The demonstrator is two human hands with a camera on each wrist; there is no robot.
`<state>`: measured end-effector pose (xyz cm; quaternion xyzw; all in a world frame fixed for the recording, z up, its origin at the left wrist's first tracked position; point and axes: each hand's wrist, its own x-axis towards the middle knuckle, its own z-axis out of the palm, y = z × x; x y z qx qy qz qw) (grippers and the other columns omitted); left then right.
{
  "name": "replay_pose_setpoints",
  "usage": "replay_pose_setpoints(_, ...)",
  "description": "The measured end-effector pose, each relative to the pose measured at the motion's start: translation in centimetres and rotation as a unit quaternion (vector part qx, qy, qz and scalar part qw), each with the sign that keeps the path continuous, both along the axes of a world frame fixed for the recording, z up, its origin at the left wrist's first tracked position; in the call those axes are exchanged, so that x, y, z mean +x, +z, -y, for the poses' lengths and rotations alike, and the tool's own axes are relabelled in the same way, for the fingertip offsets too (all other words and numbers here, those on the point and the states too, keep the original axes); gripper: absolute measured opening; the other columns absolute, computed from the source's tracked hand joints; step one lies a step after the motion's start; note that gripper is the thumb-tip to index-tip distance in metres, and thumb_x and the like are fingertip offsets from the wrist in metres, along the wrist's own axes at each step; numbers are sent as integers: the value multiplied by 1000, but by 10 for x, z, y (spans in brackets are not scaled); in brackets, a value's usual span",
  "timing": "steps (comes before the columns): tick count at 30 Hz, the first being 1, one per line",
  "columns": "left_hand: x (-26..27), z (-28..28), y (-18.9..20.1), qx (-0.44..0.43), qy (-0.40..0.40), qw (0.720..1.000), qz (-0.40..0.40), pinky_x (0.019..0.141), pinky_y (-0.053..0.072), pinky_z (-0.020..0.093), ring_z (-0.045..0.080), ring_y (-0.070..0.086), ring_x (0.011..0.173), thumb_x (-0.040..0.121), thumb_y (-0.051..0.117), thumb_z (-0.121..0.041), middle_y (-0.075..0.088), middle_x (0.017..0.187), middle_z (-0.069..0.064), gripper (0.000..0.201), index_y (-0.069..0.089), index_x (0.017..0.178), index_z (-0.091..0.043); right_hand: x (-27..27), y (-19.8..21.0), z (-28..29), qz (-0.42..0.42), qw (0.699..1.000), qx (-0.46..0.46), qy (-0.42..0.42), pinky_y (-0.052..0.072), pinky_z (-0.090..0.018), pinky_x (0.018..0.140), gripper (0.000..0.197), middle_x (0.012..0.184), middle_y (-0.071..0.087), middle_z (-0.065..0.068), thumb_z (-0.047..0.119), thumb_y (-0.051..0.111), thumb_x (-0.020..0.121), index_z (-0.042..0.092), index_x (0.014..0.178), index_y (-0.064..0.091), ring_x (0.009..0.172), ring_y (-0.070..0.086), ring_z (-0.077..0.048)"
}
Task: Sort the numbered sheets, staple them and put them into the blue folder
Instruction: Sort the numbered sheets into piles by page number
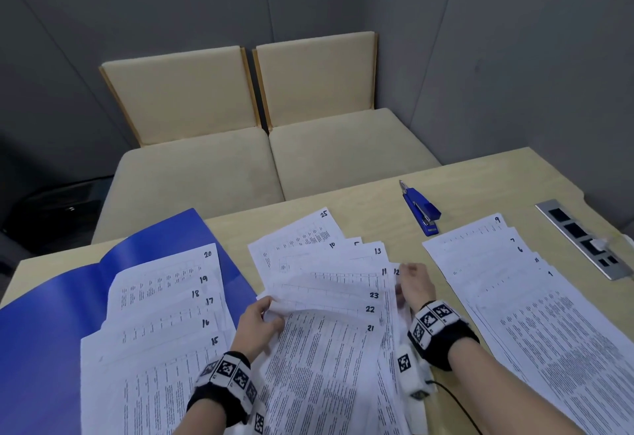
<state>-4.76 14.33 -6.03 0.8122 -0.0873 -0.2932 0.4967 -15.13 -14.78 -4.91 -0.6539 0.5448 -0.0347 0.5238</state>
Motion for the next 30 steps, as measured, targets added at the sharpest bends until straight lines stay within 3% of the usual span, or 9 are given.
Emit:
replay_pose_setpoints(2, -2, -1, 2, -3, 5, 1000, -1, 59, 53, 47, 19, 62, 61, 71, 57, -1, 65, 72, 7, 17, 65, 80, -12, 9, -5, 12, -12, 1000, 4, 14, 45, -27, 57, 18, 81, 63, -10, 29, 44, 92, 19, 106, 46, 59, 57, -24)
replay_pose_setpoints(8, 1, -4, 0, -8, 24, 1000, -7, 60, 52, 51, 22, 59, 63, 64, 58, -13, 65, 73, 8, 16, 65, 78, -13, 31, 3, 19, -26, 989, -35, 138, 37, -41, 102, 23, 109, 54, -6, 41, 61, 82, 27, 65, 67, 106, 47, -23)
replay_pose_setpoints(12, 6, -8, -3, -3, 28, 1000, -6, 56, 51, 53, 24, 56, 61, 65, 59, -13, 64, 77, 18, 15, 65, 75, -21, 43, 10, 13, 8, 985, -52, 166, 41, -30, 82, 31, 99, 54, -7, 35, 54, 92, 6, 89, 64, 96, 55, -25)
replay_pose_setpoints(14, 7, -9, -3, -4, 28, 1000, -9, 54, 51, 52, 25, 55, 59, 65, 59, -13, 64, 76, 18, 16, 66, 75, -23, 50, 11, 12, 1, 982, -80, 169, 45, -30, 83, 17, 106, 43, -4, 26, 64, 85, 13, 93, 57, 95, 56, -28)
replay_pose_setpoints(17, 6, -9, 1, -2, 27, 1000, -10, 52, 50, 49, 26, 56, 59, 66, 58, -13, 66, 76, 14, 17, 66, 76, -25, 57, 7, 9, 26, 982, -48, 180, 41, -28, 88, 38, 111, 42, 0, 17, 66, 84, 18, 117, 47, 99, 50, -19)
replay_pose_setpoints(19, 6, -9, 3, -3, 27, 1000, -3, 49, 50, 47, 26, 59, 61, 70, 59, -9, 68, 80, 15, 18, 67, 79, -22, 61, 7, 3, 0, 973, -81, 218, 38, -28, 76, 8, 92, 51, 2, 25, 58, 90, 19, 94, 54, 92, 49, -18)
replay_pose_setpoints(21, 8, -8, 2, -2, 27, 1000, 1, 47, 49, 42, 28, 62, 65, 76, 58, 0, 69, 80, 11, 21, 68, 84, -18, 66, 6, 1, -43, 957, -137, 251, 33, -31, 69, 27, 78, 47, -2, 31, 48, 92, 19, 68, 47, 87, 47, -22)
replay_pose_setpoints(25, 12, -7, 0, 1, 22, 1000, -5, 68, 55, 48, 34, 67, 81, 76, 60, 0, 74, 89, 4, 28, 69, 96, -17, 87, 12, 0, -105, 929, -204, 290, 30, -41, 101, 31, 132, 47, -1, 25, 39, 97, 24, 125, 53, 126, 40, -24)
replay_pose_setpoints(30, 12, -6, -1, 10, 32, 999, -13, 66, 55, 39, 32, 67, 77, 78, 59, 3, 73, 87, 4, 29, 68, 97, -16, 137, 17, 3, -77, 934, -133, 323, 36, -34, 108, 40, 142, 48, -11, 16, 42, 96, 9, 135, 47, 128, 46, -27)
